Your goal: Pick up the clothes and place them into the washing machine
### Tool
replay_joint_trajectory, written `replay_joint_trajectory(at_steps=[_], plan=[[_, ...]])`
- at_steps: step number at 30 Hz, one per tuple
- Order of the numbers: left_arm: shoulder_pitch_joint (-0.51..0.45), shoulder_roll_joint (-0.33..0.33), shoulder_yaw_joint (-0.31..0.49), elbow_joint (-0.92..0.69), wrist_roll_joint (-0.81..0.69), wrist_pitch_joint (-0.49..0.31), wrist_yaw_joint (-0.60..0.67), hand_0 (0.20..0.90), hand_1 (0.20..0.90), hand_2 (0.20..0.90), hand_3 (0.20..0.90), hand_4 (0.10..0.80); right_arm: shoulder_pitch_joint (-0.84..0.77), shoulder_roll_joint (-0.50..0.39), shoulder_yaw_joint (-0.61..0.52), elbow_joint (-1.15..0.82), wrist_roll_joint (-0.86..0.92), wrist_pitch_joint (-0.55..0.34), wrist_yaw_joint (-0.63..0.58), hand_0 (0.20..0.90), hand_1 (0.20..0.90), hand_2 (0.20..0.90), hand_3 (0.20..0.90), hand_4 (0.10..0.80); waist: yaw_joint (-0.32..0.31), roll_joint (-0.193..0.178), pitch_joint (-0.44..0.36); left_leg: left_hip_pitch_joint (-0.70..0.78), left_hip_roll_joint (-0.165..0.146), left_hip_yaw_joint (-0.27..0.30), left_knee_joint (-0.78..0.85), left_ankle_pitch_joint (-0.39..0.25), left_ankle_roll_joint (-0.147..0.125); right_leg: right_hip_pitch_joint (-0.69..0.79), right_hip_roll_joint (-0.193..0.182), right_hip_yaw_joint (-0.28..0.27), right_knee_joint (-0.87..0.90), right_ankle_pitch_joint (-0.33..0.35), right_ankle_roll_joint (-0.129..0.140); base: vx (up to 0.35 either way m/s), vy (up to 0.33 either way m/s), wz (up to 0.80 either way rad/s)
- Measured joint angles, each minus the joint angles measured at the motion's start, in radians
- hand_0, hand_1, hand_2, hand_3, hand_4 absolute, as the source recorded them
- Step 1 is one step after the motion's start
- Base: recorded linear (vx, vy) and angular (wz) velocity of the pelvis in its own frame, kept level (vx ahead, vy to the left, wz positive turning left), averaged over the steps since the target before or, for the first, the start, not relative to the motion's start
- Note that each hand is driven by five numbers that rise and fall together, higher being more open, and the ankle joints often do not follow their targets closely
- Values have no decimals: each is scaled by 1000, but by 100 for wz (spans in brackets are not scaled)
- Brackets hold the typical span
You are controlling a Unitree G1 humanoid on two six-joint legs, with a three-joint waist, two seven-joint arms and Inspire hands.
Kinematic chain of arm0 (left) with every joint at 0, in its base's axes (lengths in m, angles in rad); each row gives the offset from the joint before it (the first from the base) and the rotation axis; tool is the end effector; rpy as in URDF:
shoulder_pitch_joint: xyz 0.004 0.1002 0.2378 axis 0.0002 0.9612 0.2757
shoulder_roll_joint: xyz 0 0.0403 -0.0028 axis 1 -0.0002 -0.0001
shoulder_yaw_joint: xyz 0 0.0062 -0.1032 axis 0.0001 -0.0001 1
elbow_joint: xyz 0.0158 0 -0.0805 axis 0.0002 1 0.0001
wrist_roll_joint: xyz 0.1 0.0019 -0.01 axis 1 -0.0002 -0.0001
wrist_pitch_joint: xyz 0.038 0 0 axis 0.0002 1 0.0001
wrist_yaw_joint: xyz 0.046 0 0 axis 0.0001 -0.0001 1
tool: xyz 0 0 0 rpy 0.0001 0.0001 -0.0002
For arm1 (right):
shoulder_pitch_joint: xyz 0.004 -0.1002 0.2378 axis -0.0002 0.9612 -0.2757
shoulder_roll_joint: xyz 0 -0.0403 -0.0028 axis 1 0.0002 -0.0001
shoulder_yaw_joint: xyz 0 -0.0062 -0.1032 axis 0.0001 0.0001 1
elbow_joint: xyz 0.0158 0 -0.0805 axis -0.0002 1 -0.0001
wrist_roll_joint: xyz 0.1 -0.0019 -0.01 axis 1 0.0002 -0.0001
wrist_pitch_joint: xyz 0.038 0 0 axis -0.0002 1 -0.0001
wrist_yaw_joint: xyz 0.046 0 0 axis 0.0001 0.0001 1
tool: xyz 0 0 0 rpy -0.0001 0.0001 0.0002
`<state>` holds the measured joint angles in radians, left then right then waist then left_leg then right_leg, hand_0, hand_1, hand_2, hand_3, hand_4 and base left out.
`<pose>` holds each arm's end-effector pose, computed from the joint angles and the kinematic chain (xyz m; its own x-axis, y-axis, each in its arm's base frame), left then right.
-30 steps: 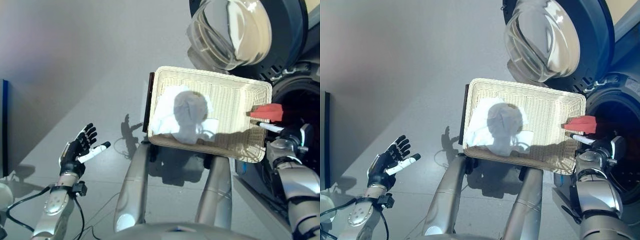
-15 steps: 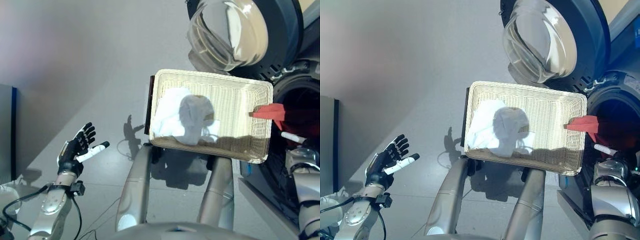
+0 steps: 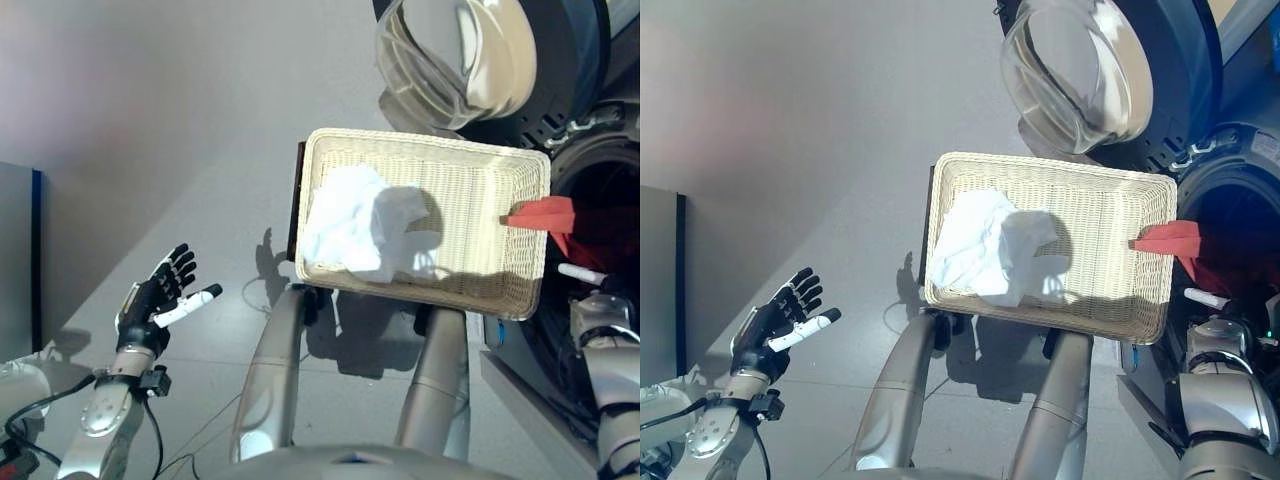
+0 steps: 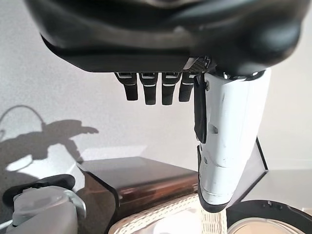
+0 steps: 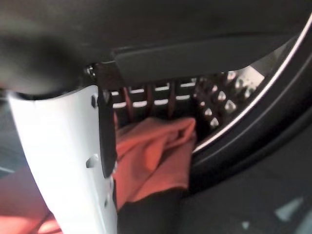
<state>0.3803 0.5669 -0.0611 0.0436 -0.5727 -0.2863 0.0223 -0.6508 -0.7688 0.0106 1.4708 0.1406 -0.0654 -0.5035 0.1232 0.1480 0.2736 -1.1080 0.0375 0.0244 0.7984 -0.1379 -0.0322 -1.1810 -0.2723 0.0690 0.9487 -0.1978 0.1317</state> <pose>0.1152 0.2619 0.0186 0.9839 0.1002 -0.1480 -0.1002 0.9949 0.0073 0.2281 -0.3785 0.0582 0.3924 -0.9098 -0.1350 0.6470 0.3774 -0.6625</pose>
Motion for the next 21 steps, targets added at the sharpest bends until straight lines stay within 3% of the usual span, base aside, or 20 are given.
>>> replay_joint_trajectory(at_steps=[13,16,21], plan=[[-2,0,0,0,-7,0,2,900,900,900,900,800,-14,10,36,4,-17,-1,-17,200,200,200,200,300,-2,-5,3,-2,2,-4,4,2,-2,0,7,-1,2,-2,-2,0,0,0],[-2,0,0,0,-7,0,3,900,900,900,900,800,-22,28,-31,5,20,-6,-18,200,200,200,200,300,-5,-7,3,-2,2,-7,5,2,-2,1,7,-2,2,-3,-2,10,2,0],[-9,2,1,4,-7,0,12,900,900,900,900,800,-70,78,-325,-1,532,-115,-10,200,200,200,200,300,-22,-16,-1,-3,2,-12,6,2,-2,5,7,-3,-1,-3,-2,38,8,-2]])
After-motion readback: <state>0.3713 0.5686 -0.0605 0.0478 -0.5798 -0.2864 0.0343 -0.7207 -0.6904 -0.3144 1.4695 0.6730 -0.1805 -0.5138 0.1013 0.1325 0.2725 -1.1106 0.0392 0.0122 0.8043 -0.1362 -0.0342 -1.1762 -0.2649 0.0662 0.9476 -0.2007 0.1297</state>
